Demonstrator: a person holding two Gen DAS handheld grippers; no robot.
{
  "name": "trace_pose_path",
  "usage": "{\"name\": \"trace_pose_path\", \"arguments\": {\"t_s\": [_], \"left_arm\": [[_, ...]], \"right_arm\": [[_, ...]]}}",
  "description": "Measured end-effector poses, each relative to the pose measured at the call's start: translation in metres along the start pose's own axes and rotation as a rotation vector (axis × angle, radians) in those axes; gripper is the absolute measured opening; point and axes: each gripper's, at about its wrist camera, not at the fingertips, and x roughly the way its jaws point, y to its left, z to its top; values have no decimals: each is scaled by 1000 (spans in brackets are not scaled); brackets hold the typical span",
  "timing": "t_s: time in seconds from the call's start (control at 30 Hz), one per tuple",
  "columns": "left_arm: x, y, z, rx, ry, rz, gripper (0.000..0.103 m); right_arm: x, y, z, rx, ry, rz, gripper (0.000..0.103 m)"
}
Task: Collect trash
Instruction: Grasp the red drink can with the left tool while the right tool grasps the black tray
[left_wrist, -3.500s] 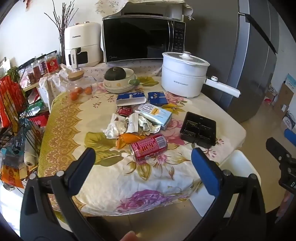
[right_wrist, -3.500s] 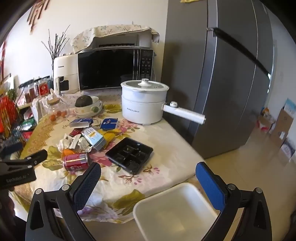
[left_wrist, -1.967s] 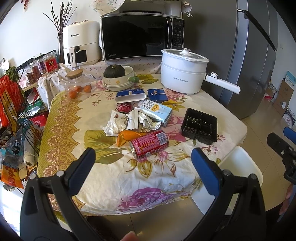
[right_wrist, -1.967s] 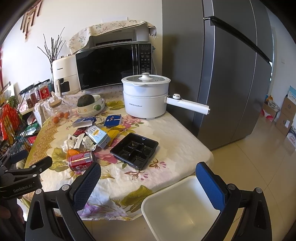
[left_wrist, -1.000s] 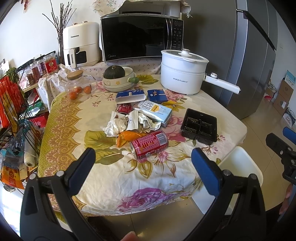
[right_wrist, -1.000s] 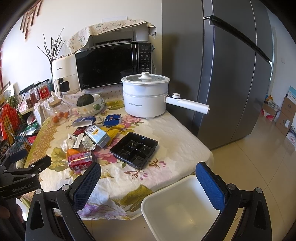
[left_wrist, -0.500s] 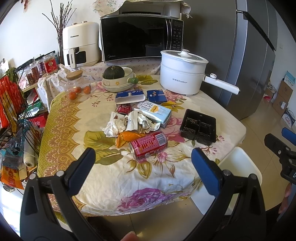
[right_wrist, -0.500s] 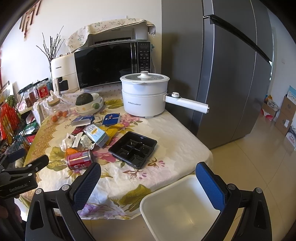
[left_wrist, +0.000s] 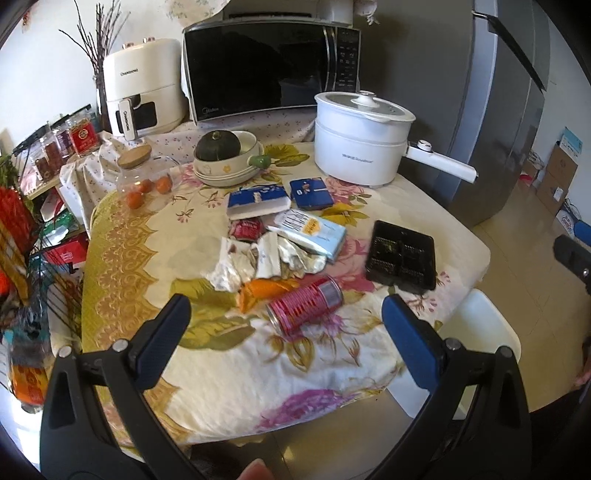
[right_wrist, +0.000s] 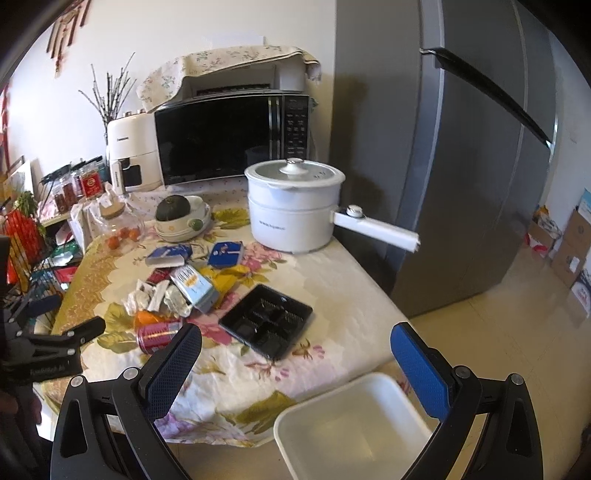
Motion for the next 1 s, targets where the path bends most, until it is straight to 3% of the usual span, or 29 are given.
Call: {"name": "trace_pose_path", "arguments": {"t_s": [0.1,0.2,0.33,0.47,0.53,0.63,0.87,1.0], "left_arm": [[16,15,14,-49,95,-82,103],[41,21,21,-70,205,-156,103],[70,7,12,44,222,-180,102],[107,-6,4,153,319,-265,89],[121,-10,1,193,356,-279,83],[141,-20,-4,249,402,-268,76],[152,-45,-12,448,393,-217,76],[165,-46,-18,476,423,-189,75]], "right_arm": [[11,5,19,-18,18,32,103],[40,8,31,-24,108,97,103],[81,5,21,-6,213,125,103],[136,-13,-4,53,417,109,103],[154,-24,-10,94,459,127,103],[179,-41,-16,174,518,135,103],[222,-44,-31,277,645,152,103],[239,-36,-36,304,674,165,103]]}}
